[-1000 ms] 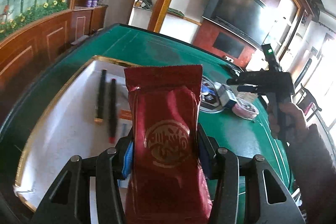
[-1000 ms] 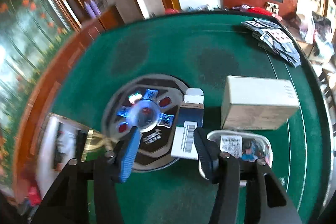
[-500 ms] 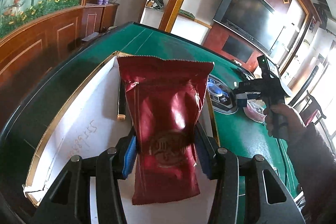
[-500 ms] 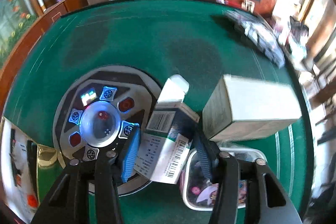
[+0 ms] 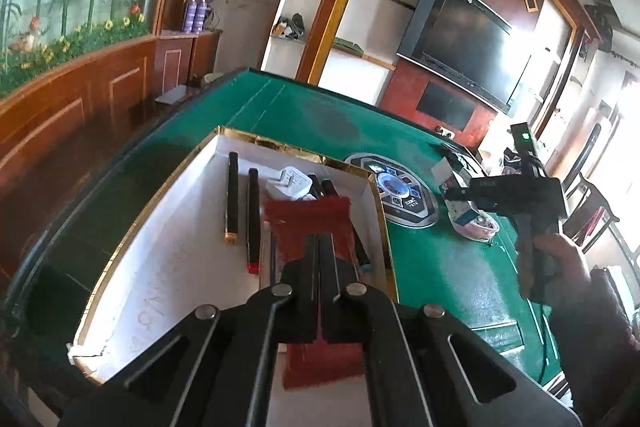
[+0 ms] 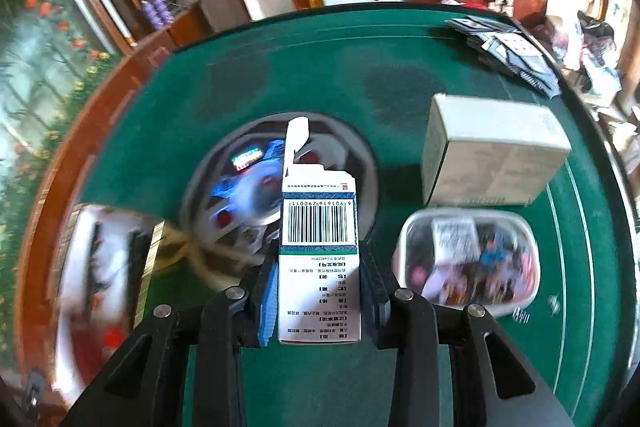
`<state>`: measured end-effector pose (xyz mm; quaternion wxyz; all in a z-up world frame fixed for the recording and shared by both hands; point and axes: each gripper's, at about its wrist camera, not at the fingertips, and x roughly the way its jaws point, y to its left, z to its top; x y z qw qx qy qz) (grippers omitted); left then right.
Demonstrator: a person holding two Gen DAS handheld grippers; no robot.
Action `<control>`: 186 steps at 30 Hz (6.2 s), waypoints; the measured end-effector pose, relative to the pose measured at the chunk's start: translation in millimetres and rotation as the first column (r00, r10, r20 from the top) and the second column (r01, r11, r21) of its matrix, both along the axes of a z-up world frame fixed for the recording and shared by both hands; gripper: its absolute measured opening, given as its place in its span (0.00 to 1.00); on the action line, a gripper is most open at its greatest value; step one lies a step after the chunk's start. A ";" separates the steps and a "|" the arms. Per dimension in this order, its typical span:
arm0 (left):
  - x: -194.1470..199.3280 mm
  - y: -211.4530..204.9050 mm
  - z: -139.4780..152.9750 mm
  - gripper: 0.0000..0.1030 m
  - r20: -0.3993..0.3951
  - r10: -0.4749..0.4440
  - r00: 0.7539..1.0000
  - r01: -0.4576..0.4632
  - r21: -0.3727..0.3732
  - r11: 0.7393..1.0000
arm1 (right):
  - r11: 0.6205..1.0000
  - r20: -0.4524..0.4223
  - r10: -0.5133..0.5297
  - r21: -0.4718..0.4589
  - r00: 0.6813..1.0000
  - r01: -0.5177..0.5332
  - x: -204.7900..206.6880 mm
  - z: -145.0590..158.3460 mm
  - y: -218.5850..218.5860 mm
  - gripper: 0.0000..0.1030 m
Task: Organize objects
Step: 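Lower the red pouch into the white tray and open the left tool, then carry the medicine box into the white tray and open the right tool, then move both open tools away from the tray toward the pink pouch, then grasp the clear pink cartoon pouch with the left tool and lift it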
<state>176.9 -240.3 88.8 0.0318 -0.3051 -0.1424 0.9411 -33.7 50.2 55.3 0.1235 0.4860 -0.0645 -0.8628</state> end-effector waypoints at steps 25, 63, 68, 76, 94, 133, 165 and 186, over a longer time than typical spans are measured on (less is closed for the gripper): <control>0.8 -33.1 -17.8 0.77 0.129 0.171 0.977 -0.185 0.107 0.977 | 0.925 -0.023 0.284 -0.257 0.959 -0.280 106.4 4.9 -49.0 0.37; 55.6 -119.1 -34.6 0.85 0.108 0.273 0.956 -0.286 0.140 0.948 | 0.952 0.046 0.234 -0.214 0.971 -0.220 71.7 -28.6 -144.2 0.70; 58.6 -111.6 -29.1 0.85 0.085 0.253 0.964 -0.263 0.132 0.956 | 0.901 0.070 0.327 -0.323 0.942 -0.289 83.2 -43.3 -171.9 0.71; 53.4 -107.8 -36.3 0.85 0.114 0.234 0.966 -0.249 0.142 0.958 | 0.759 0.099 0.553 -0.469 0.827 -0.452 100.6 -48.5 -229.0 0.74; 20.3 -61.1 -21.3 0.86 0.085 0.104 0.991 -0.105 0.012 0.994 | 0.916 -0.071 0.245 -0.310 0.967 -0.255 118.7 -12.4 -102.5 0.79; -171.2 224.1 -33.4 0.86 0.197 -0.247 0.949 0.279 -0.161 0.947 | 0.904 -0.139 -0.327 -0.335 0.935 0.267 -3.4 -1.5 201.4 0.91; -200.3 307.8 -72.0 0.87 0.367 -0.394 0.843 0.466 -0.130 0.875 | 0.831 -0.053 -0.450 -0.390 0.891 0.396 -2.2 -11.1 243.4 0.91; -130.5 356.8 -78.8 0.87 0.315 -0.388 0.866 0.498 -0.599 0.626 | 0.870 -0.061 -0.407 -0.328 0.911 0.367 -4.9 -15.7 225.8 0.91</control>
